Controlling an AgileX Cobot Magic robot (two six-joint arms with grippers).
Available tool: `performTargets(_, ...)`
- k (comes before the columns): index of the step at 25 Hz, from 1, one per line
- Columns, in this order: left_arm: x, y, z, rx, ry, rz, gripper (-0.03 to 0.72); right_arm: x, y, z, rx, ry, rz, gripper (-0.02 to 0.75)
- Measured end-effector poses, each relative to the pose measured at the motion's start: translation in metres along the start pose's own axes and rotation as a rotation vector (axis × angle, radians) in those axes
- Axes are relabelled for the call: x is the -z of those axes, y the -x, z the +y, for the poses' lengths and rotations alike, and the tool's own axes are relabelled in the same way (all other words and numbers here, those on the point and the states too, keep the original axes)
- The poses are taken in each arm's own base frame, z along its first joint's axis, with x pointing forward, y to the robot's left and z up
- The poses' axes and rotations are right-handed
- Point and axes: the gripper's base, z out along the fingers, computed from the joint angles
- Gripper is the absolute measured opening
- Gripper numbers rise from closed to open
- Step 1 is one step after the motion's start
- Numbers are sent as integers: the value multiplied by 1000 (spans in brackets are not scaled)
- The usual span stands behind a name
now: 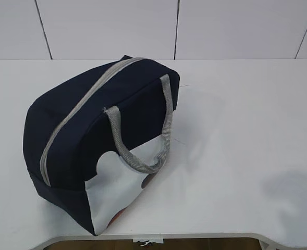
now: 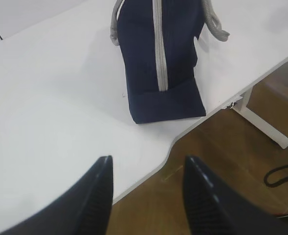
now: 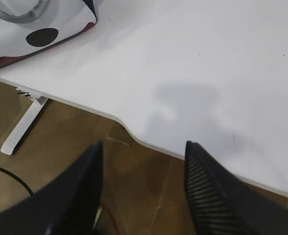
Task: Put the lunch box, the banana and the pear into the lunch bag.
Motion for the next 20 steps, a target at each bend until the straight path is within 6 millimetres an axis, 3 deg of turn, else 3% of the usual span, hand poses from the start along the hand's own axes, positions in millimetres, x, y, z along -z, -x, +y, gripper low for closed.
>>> performTargets(3,-4,-17,-3,-2,8,-36,344,1,-11,1,0,1,-31,419)
performTargets(4,-9,-19,-3,3,7,-28,344,4,-24,1,0,-1,-78,419)
performTargets(8,-32,-30,-2,22,-2,13,342,-1,-36,1,-13,0,-78,419)
performTargets(11,-42,-34,-1,40,0,16,340,-6,-38,1,-17,-1,-64,419)
performTargets(20,-43,-33,0,73,10,4,340,-15,-36,1,-32,-7,-111,419)
